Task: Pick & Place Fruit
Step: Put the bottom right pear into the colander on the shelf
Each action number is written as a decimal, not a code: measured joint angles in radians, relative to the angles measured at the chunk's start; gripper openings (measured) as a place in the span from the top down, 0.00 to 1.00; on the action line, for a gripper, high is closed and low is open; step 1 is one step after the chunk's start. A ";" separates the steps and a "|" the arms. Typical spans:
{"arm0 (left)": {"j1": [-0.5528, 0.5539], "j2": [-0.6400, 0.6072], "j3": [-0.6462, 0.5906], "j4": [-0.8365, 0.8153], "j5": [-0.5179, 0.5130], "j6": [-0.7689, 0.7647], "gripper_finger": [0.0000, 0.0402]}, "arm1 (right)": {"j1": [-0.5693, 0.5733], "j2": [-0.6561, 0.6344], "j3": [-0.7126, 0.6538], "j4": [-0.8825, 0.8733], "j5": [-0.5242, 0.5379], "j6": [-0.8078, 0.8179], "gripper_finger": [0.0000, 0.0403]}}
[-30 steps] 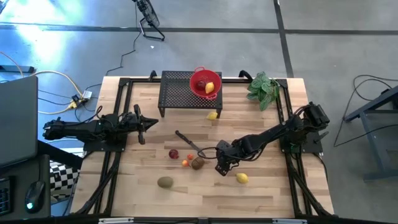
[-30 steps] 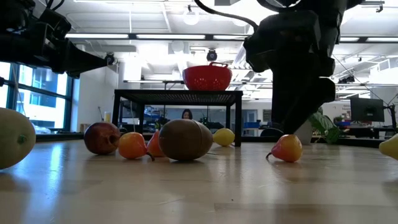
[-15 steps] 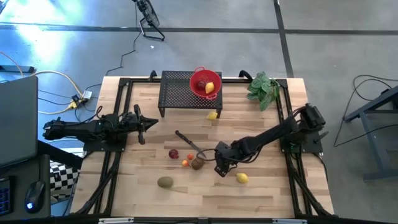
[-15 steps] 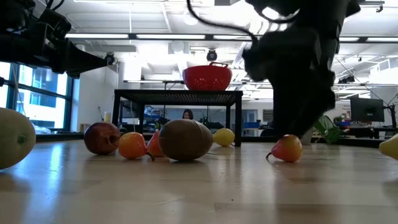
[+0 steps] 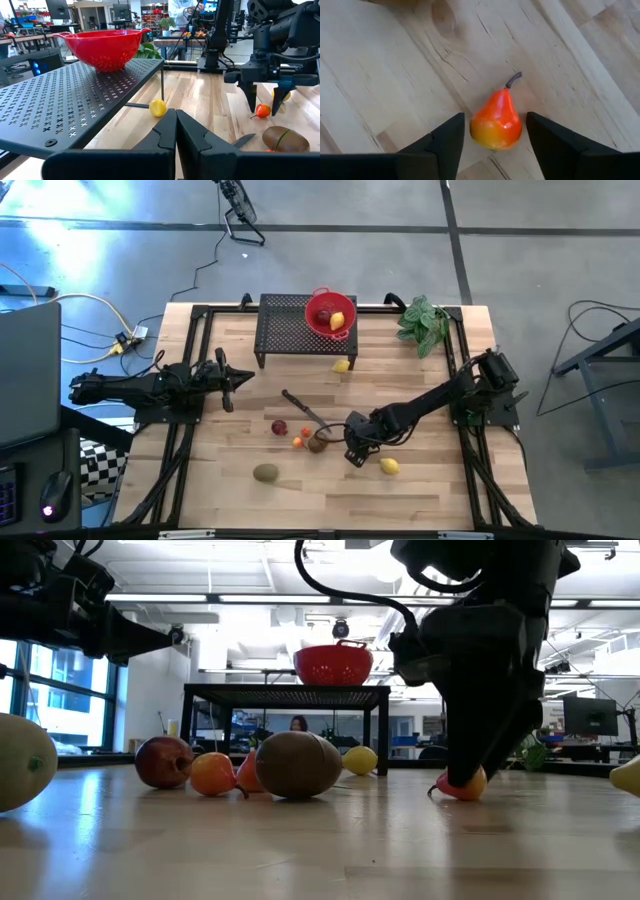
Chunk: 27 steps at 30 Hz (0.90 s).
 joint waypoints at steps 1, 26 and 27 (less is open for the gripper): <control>0.000 0.000 0.000 0.000 0.000 0.000 1.00 | 0.000 0.000 0.000 0.000 0.000 0.000 0.51; 0.000 0.000 0.000 0.000 0.000 0.000 1.00 | -0.005 -0.051 0.001 0.025 -0.010 -0.015 0.68; 0.000 0.000 0.000 0.000 0.000 0.000 1.00 | -0.005 -0.062 0.001 0.021 -0.009 -0.022 0.68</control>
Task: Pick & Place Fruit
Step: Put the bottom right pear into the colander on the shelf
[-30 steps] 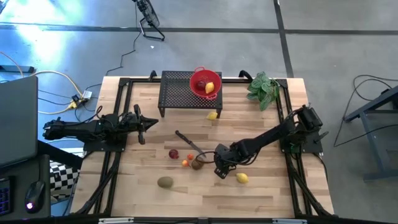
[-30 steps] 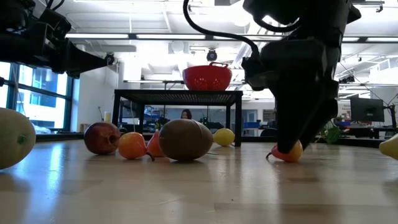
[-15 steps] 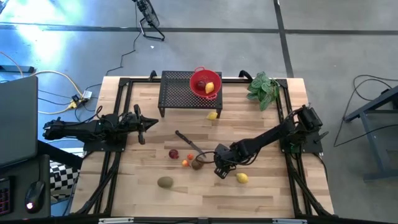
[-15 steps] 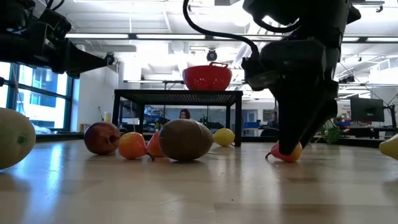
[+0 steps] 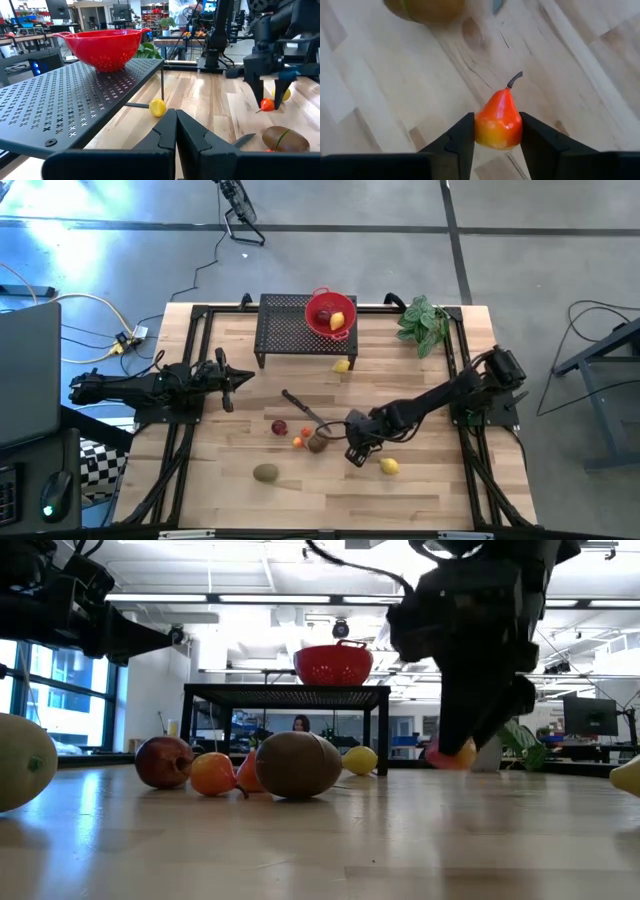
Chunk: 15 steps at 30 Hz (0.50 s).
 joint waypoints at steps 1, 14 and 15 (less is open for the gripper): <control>0.000 0.000 0.000 0.000 0.000 0.000 1.00 | 0.000 -0.014 0.000 0.000 0.004 -0.002 0.67; 0.000 0.000 0.000 0.000 0.000 0.000 1.00 | -0.045 -0.241 0.000 0.040 0.171 -0.071 0.67; 0.000 0.000 0.000 0.000 0.000 0.000 1.00 | -0.053 -0.257 0.000 0.038 0.196 -0.083 0.68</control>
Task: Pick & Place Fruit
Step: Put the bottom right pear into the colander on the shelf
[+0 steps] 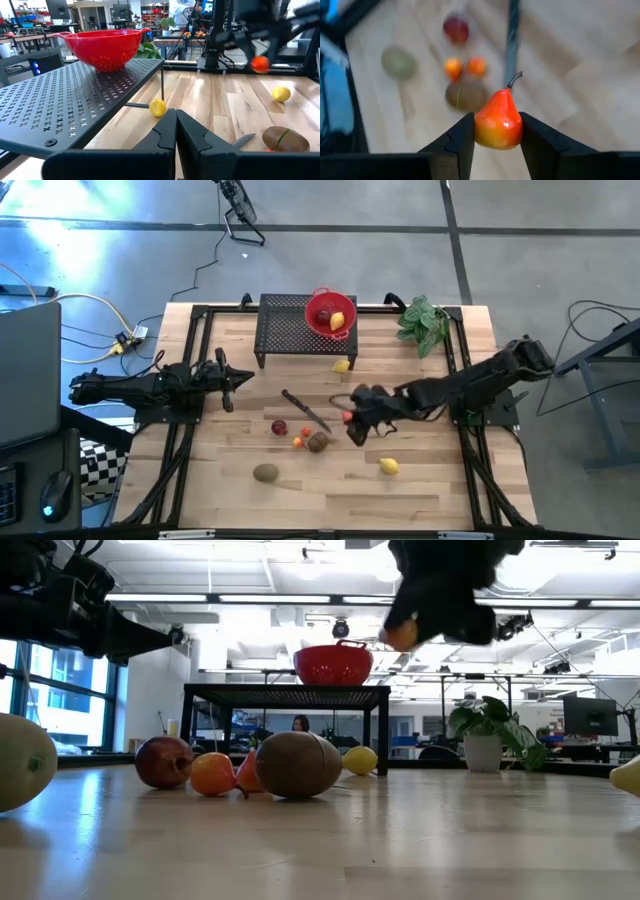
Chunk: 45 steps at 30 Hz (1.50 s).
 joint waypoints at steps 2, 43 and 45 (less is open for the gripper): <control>0.000 0.000 0.000 0.000 0.000 0.000 1.00 | -0.022 -0.027 0.001 0.027 0.040 -0.028 0.68; 0.000 0.000 0.000 0.000 0.000 -0.001 1.00 | -0.273 -0.032 0.086 0.670 0.440 -0.547 0.70; 0.000 0.000 0.000 0.000 0.000 -0.001 1.00 | -0.288 -0.004 0.136 0.600 0.432 -0.546 0.70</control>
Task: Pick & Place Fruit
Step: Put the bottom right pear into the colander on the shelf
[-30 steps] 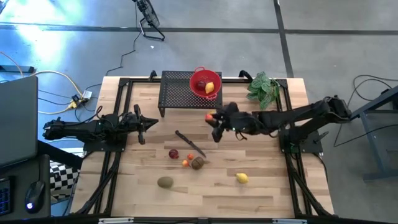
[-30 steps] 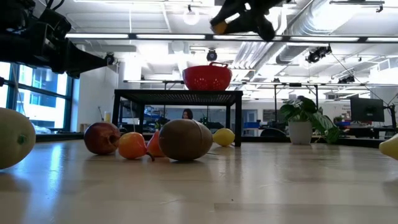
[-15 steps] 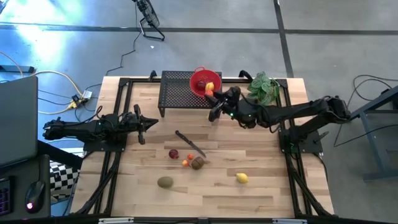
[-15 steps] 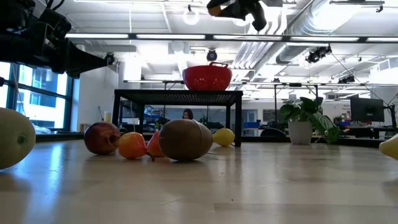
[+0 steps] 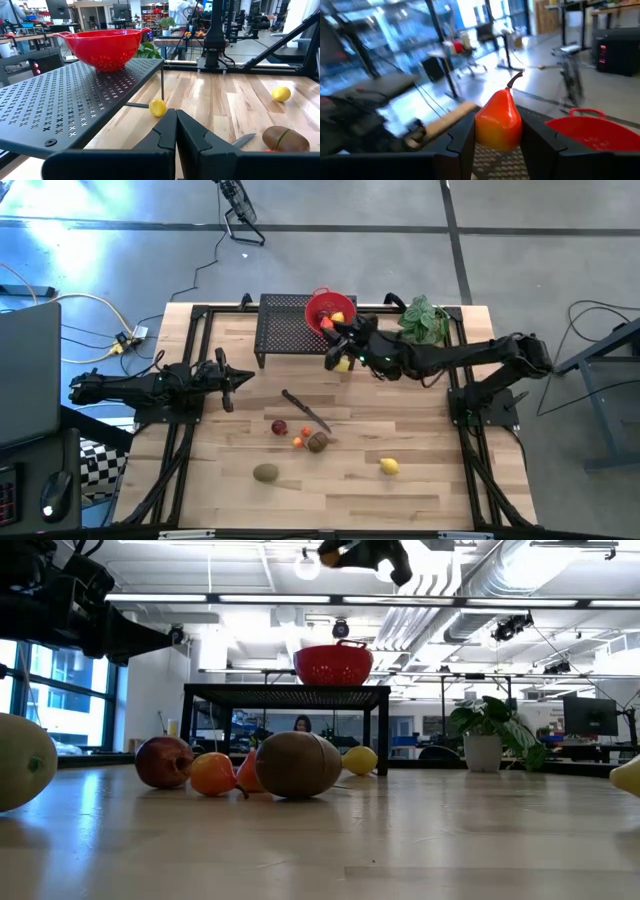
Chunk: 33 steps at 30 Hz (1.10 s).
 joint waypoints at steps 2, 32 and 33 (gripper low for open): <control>0.000 0.000 0.000 0.000 0.000 0.000 1.00 | -0.015 0.033 0.062 -0.076 -0.015 0.014 0.69; 0.000 0.000 0.000 0.000 0.000 -0.025 1.00 | -0.341 0.200 0.347 -0.631 -0.391 0.213 0.69; 0.000 0.000 0.000 0.000 0.000 -0.025 1.00 | -0.343 0.210 0.347 -0.631 -0.391 0.211 0.69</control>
